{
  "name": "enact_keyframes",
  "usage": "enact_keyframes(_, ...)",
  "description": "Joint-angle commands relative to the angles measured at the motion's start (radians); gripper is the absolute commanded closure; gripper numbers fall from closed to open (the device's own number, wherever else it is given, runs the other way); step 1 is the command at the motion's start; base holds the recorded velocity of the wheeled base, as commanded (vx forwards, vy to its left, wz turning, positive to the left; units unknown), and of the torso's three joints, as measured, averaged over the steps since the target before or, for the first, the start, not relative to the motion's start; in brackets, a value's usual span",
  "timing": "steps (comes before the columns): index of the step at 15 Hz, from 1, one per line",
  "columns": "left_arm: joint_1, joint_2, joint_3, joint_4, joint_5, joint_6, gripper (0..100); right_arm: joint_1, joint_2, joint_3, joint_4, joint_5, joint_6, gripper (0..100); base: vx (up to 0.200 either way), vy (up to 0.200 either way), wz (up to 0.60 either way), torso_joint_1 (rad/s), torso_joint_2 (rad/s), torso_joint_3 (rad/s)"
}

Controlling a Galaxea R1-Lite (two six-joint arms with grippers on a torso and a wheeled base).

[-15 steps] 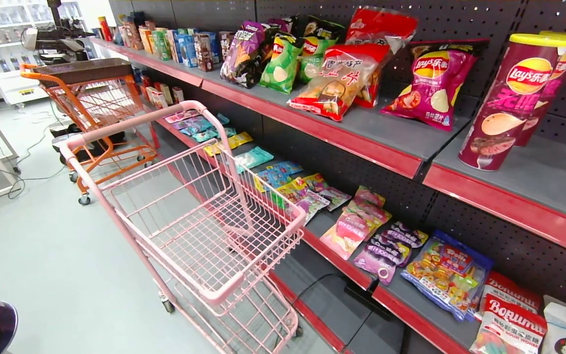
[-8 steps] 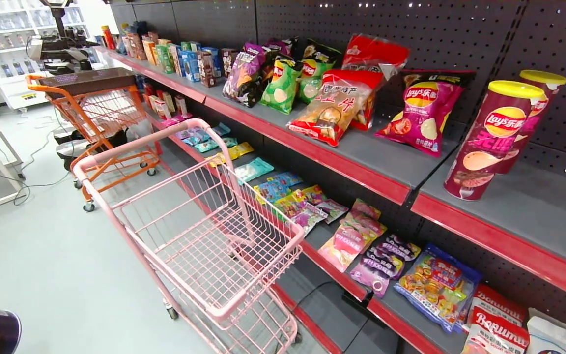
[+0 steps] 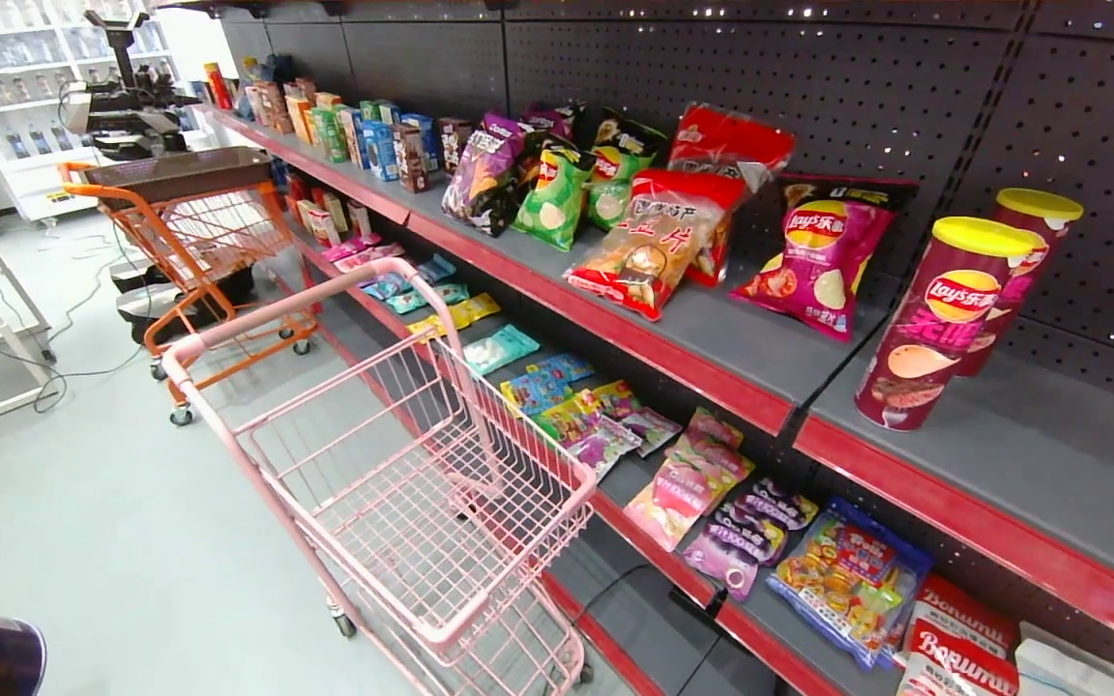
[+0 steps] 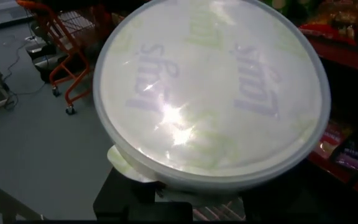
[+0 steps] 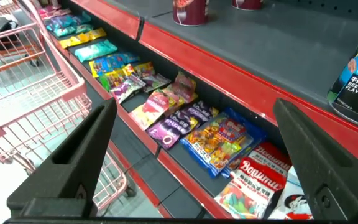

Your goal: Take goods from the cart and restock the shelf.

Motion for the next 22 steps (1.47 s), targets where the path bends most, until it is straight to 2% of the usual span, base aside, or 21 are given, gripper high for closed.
enact_keyframes(1, 0.000, 0.002, 0.000, 0.000, 0.001, -0.001, 100, 0.000, 0.001, 0.000, -0.001, 0.000, 0.000, 0, 0.000, 0.000, -0.60, 0.022, -0.03, -0.027)
enact_keyframes(4, -0.001, 0.001, 0.000, 0.000, -0.006, 0.029, 100, 0.000, 0.001, 0.000, -0.001, 0.000, 0.000, 0, 0.000, 0.000, -0.60, 0.007, -0.01, -0.006)
enact_keyframes(7, 0.000, -0.002, 0.006, 0.000, -0.029, 0.041, 100, 0.000, 0.001, 0.000, -0.001, 0.000, 0.000, 0, 0.000, 0.000, -0.60, 0.009, 0.00, -0.001)
enact_keyframes(14, 0.000, -0.021, 0.027, -0.002, -0.032, 0.045, 100, 0.000, 0.001, 0.000, -0.001, 0.000, 0.000, 0, 0.000, 0.000, -0.60, 0.004, 0.00, 0.002)
enact_keyframes(17, 0.000, -0.039, 0.049, -0.003, -0.030, 0.073, 100, 0.000, 0.001, 0.000, -0.001, 0.000, 0.000, 0, 0.000, 0.000, -0.60, 0.001, 0.00, 0.002)
enact_keyframes(22, 0.000, -0.041, 0.060, -0.002, -0.030, 0.078, 100, 0.000, 0.001, 0.000, -0.001, 0.000, 0.000, 0, 0.000, 0.000, -0.60, 0.003, 0.00, 0.000)
